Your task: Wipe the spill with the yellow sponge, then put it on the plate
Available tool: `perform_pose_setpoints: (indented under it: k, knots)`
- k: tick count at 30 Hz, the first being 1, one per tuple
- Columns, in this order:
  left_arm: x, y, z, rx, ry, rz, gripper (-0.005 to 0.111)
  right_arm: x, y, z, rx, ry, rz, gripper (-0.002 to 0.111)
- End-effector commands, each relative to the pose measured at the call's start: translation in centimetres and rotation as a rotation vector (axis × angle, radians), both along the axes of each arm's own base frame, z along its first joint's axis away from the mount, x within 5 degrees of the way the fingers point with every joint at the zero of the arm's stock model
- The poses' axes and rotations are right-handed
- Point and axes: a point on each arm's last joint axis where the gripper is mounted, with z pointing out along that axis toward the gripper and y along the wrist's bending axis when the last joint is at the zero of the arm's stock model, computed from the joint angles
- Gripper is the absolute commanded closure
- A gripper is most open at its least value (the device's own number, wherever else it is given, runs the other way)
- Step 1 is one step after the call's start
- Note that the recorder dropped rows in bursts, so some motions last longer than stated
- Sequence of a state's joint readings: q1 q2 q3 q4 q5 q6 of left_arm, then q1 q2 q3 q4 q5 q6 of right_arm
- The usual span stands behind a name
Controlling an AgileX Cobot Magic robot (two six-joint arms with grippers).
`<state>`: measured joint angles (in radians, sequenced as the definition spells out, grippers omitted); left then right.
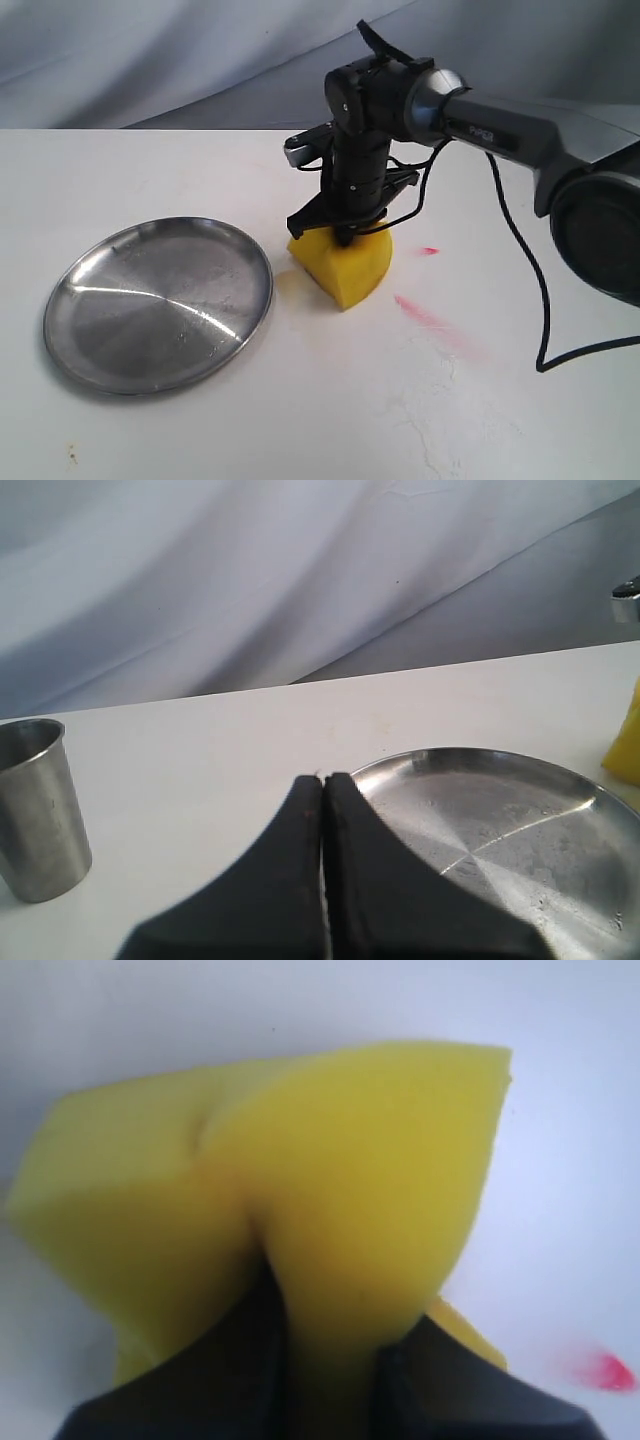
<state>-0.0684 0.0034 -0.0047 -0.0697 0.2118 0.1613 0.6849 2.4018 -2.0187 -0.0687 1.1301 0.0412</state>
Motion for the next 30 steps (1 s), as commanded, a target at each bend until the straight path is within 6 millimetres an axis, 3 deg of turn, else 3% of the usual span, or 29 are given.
perform_pose_setpoints:
  k: [1,7,11,17,22,27,30]
  knots:
    - [0.0,0.0,-0.1,-0.001,-0.005,0.000,0.107,-1.1,0.0,-0.7,0.026,0.158,0.029,0.108]
    - [0.0,0.0,-0.1,-0.001,-0.005,0.000,0.107,-2.6,0.4,-0.6,0.017,0.186,0.042,0.108]
    - [0.0,0.0,-0.1,-0.001,-0.005,0.000,0.107,-3.9,-0.7,-0.5,-0.018,0.214,0.022,0.108]
    - [0.0,0.0,-0.1,-0.001,-0.005,0.000,0.107,-7.9,-2.1,0.0,-0.088,0.279,0.059,0.108]
    - [0.0,0.0,-0.1,-0.001,-0.005,0.000,0.107,-10.8,-2.1,0.5,-0.070,0.251,0.094,0.108]
    - [0.0,0.0,-0.1,-0.001,-0.005,0.000,0.107,-10.5,-1.4,0.2,-0.020,0.194,0.072,0.108]
    - [0.0,0.0,-0.1,-0.001,-0.005,0.000,0.107,-9.2,-1.4,-0.8,-0.012,0.180,0.052,0.108]
